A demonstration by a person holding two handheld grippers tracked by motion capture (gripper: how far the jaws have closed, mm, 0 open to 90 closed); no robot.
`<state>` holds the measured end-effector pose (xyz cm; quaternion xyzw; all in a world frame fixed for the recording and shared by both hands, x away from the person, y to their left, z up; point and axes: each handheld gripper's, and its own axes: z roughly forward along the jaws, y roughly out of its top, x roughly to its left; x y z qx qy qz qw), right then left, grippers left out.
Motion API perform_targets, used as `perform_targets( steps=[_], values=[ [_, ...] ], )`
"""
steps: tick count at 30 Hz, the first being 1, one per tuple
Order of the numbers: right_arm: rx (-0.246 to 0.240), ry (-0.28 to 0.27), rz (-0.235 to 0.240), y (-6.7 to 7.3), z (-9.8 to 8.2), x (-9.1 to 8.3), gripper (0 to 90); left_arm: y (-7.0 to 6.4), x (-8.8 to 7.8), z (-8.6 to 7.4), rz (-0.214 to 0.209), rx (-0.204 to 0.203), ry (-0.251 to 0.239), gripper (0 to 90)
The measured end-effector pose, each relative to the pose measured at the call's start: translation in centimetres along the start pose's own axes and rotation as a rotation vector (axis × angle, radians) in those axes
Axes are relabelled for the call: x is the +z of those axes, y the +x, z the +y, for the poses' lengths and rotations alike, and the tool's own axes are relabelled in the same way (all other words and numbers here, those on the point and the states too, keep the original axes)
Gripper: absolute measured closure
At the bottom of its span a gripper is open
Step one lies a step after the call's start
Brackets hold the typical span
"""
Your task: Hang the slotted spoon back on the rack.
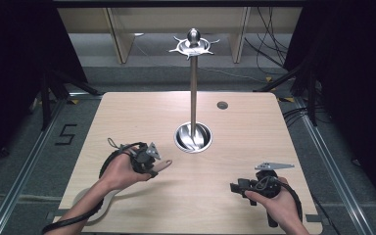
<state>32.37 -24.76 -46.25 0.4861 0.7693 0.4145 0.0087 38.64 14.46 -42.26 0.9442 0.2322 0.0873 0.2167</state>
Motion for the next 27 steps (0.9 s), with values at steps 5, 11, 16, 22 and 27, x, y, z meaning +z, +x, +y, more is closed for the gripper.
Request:
perform_targets(
  steps=[5, 11, 16, 22, 27],
  values=[
    [0.010, -0.007, 0.013, -0.2, 0.0, 0.0, 53.4, 0.3, -2.5, -1.7, 0.028, -0.069, -0.134, 68.5],
    [0.011, -0.021, 0.008, -0.2, 0.0, -0.1, 53.2, 0.8, -3.6, -3.2, 0.014, -0.126, -0.225, 68.5],
    [0.010, -0.026, -0.009, -0.3, 0.1, -0.1, 53.0, 1.3, -5.1, -4.4, 0.043, -0.169, -0.286, 68.5],
    [0.013, -0.044, 0.001, -0.4, 0.0, -0.1, 52.3, 1.3, -6.4, -5.4, 0.069, -0.179, -0.342, 68.6],
    [0.017, -0.036, 0.003, -0.4, 0.0, -0.1, 52.0, 0.8, -7.4, -6.2, 0.094, -0.207, -0.403, 68.6]
  ],
)
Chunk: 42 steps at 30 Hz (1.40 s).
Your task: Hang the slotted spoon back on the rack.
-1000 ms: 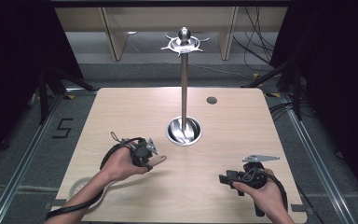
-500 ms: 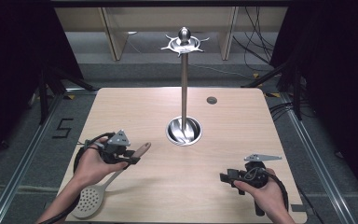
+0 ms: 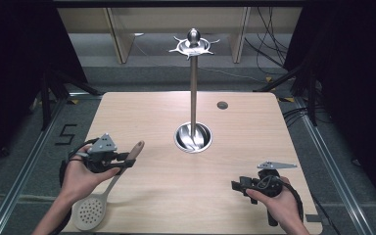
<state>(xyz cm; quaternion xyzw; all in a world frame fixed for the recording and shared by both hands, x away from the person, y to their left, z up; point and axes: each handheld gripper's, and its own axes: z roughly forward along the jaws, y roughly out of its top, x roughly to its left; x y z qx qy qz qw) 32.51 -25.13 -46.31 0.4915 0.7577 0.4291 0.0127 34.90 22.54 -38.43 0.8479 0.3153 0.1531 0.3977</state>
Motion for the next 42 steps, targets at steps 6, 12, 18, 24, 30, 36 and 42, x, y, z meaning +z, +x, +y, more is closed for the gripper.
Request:
perform_targets(
  steps=[6, 12, 18, 24, 30, 36, 42],
  values=[
    [-0.006, -0.004, -0.006, 0.0, 0.0, 0.0, 51.6, -0.1, -1.4, -0.1, 0.016, -0.048, -0.079, 68.6],
    [-0.004, -0.014, -0.005, 0.0, 0.1, 0.0, 51.6, 0.3, -2.2, 0.0, 0.021, -0.067, -0.114, 68.7],
    [0.000, -0.017, 0.006, 0.0, 0.1, -0.1, 51.6, -0.2, -2.8, 0.1, 0.030, -0.058, -0.226, 68.7],
    [-0.006, -0.022, 0.006, 0.1, 0.1, -0.1, 51.5, -0.5, -3.2, 0.3, 0.056, -0.059, -0.303, 68.7],
    [-0.004, -0.021, 0.005, 0.1, 0.1, -0.1, 51.5, -0.3, -3.6, 0.7, 0.066, -0.077, -0.372, 68.8],
    [-0.009, -0.024, 0.001, 0.1, 0.1, -0.2, 51.5, -0.3, -3.6, 1.5, 0.067, -0.073, -0.400, 68.8],
    [-0.012, -0.023, -0.011, 0.0, 0.1, -0.2, 51.5, -0.4, -3.1, 3.2, 0.055, -0.036, -0.451, 68.8]
  ],
)
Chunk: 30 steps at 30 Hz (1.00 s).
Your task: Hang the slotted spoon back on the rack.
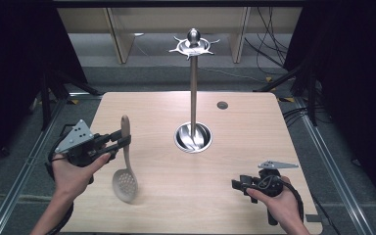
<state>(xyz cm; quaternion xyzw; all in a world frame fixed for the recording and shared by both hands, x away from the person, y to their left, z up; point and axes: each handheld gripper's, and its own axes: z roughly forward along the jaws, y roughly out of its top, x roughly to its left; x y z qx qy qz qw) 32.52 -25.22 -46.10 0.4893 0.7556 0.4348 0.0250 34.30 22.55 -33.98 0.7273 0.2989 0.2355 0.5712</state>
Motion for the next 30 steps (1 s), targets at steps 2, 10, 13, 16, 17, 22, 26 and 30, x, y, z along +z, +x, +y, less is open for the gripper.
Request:
perform_targets(
  steps=[2, 10, 13, 16, 17, 22, 26, 30],
  values=[
    [-0.001, 0.000, 0.013, 0.0, 0.0, -0.1, 51.5, -0.1, 0.6, 0.5, -0.008, 0.018, -0.002, 68.8],
    [0.006, -0.009, 0.024, 0.0, 0.0, 0.0, 51.5, -0.7, 2.4, 1.7, -0.018, -0.001, -0.049, 68.9],
    [0.005, -0.004, 0.003, 0.1, 0.0, -0.1, 51.5, -0.7, 3.0, 2.3, -0.021, -0.006, -0.061, 68.8],
    [0.004, -0.015, 0.017, 0.0, 0.0, -0.1, 51.5, -0.8, 3.5, 2.7, -0.023, -0.004, -0.065, 68.8],
    [0.007, -0.018, 0.015, 0.0, 0.0, -0.2, 51.5, -0.8, 3.7, 2.8, -0.024, -0.004, -0.065, 68.8],
    [0.041, -0.013, 0.022, 0.3, 0.0, -0.2, 51.5, -1.3, 4.3, 3.5, -0.028, -0.006, -0.068, 68.8],
    [0.002, -0.027, 0.004, 0.0, 0.1, -0.1, 51.4, -1.8, 4.8, 3.9, -0.022, -0.005, -0.064, 68.8],
    [0.007, -0.041, 0.013, 0.0, 0.1, -0.3, 51.1, -2.1, 5.4, 4.3, -0.012, -0.009, -0.065, 68.8]
  ],
)
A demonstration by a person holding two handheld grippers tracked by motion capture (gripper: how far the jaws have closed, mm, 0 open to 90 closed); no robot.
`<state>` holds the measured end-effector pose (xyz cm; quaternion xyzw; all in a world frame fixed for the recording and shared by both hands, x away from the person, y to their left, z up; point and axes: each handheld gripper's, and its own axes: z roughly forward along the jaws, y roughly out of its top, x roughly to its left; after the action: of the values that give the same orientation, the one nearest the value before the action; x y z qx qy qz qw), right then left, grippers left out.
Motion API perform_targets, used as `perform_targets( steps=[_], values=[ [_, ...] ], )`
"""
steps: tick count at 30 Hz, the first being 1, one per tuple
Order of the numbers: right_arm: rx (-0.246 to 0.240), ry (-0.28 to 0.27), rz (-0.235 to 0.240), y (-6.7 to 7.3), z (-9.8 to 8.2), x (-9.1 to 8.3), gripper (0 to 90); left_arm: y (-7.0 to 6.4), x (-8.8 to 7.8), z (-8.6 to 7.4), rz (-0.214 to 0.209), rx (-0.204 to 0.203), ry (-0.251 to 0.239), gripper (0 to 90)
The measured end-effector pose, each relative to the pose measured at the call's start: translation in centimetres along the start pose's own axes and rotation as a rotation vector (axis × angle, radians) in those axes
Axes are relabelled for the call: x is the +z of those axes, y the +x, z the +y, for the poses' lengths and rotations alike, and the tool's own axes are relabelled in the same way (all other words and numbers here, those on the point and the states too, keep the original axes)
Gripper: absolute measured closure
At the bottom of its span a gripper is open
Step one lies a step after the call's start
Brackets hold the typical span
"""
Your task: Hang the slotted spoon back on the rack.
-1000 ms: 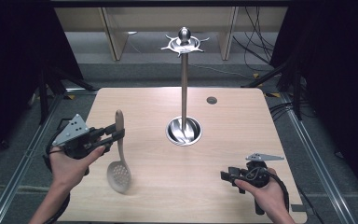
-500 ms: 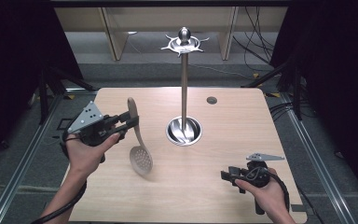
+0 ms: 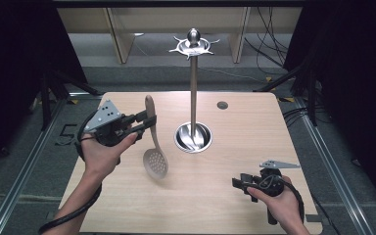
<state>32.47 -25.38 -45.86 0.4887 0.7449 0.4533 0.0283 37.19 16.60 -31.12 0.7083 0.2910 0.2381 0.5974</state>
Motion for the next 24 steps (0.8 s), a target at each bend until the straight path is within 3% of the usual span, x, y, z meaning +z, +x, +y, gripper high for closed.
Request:
perform_targets(
  steps=[6, 7, 10, 12, 16, 21, 22, 24],
  values=[
    [0.008, -0.009, -0.019, 0.2, 0.1, -0.3, 50.2, -0.6, 0.8, 0.5, 0.028, 0.003, 0.002, 68.7],
    [-0.021, -0.010, -0.034, 0.1, 0.1, -0.3, 49.9, -0.8, 1.0, 0.7, 0.037, -0.002, 0.000, 68.8],
    [-0.025, -0.009, -0.023, 0.1, 0.1, -0.1, 49.7, -0.9, 1.2, 0.9, 0.049, -0.006, -0.003, 68.7],
    [-0.057, -0.002, -0.056, 0.3, 0.1, -0.2, 49.4, -1.0, 1.3, 1.1, 0.059, 0.004, -0.002, 68.7],
    [-0.077, 0.000, -0.062, 0.4, 0.2, -0.2, 49.1, -1.3, 1.7, 1.4, 0.080, 0.009, -0.005, 68.8],
    [-0.068, 0.006, -0.050, 0.5, 0.1, -0.1, 48.9, -1.6, 2.2, 1.6, 0.091, 0.001, -0.013, 68.8],
    [-0.072, 0.011, -0.067, 0.5, 0.1, -0.2, 48.9, -1.7, 2.4, 1.7, 0.094, -0.001, -0.014, 68.7],
    [-0.077, -0.003, -0.041, 0.5, 0.1, 0.0, 48.8, -1.8, 2.7, 1.8, 0.107, 0.001, -0.013, 68.7]
  ],
)
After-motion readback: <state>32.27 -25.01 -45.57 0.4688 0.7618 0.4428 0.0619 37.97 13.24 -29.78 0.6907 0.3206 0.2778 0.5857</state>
